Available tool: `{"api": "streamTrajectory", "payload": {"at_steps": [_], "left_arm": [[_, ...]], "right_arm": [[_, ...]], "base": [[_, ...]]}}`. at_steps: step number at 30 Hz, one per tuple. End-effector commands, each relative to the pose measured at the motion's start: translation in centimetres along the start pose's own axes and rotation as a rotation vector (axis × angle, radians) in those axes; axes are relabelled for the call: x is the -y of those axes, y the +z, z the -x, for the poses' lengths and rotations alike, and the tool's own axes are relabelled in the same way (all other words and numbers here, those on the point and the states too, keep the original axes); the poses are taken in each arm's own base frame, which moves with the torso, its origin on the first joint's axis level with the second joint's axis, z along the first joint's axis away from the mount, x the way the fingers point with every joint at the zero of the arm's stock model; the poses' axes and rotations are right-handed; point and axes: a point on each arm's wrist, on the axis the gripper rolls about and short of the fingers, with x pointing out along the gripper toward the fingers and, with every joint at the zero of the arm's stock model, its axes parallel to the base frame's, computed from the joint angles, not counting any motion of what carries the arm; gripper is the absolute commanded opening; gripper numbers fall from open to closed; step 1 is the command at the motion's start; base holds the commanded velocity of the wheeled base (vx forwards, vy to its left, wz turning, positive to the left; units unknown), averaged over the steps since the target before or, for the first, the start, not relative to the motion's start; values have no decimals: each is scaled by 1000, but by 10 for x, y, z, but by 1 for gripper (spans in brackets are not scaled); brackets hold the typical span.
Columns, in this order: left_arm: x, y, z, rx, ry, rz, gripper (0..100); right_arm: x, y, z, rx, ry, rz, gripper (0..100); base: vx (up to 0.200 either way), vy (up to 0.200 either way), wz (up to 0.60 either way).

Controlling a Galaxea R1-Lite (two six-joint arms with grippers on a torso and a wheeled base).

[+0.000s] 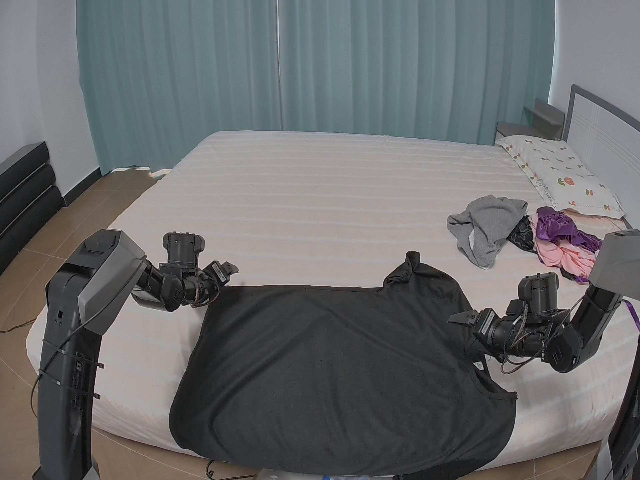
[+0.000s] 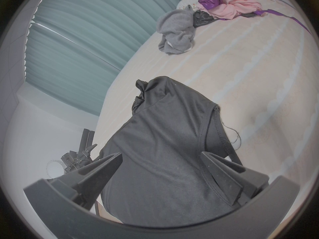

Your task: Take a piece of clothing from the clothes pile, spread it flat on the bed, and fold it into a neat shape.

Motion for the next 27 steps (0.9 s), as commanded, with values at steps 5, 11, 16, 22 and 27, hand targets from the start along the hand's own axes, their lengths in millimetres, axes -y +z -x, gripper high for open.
{"api": "streamTrajectory", "payload": {"at_steps": [5, 11, 16, 22, 27], "left_arm": [[-3, -3, -5, 3, 12, 0, 0], [-2, -2, -5, 14, 13, 1, 0], [3, 2, -10, 102, 49, 4, 0], [11, 11, -7, 177, 56, 81, 0], [17, 19, 0, 197, 38, 90, 0]], "right_arm": [[3, -6, 2, -4, 2, 3, 100], [-2, -2, 5, 15, 20, 4, 100], [-5, 5, 2, 35, 32, -16, 100], [-19, 23, -13, 105, 46, -35, 100], [-19, 46, -50, 123, 21, 14, 100]], "base": [[0, 0, 0], [0, 0, 0], [0, 0, 0], [0, 0, 0], [0, 0, 0]]}}
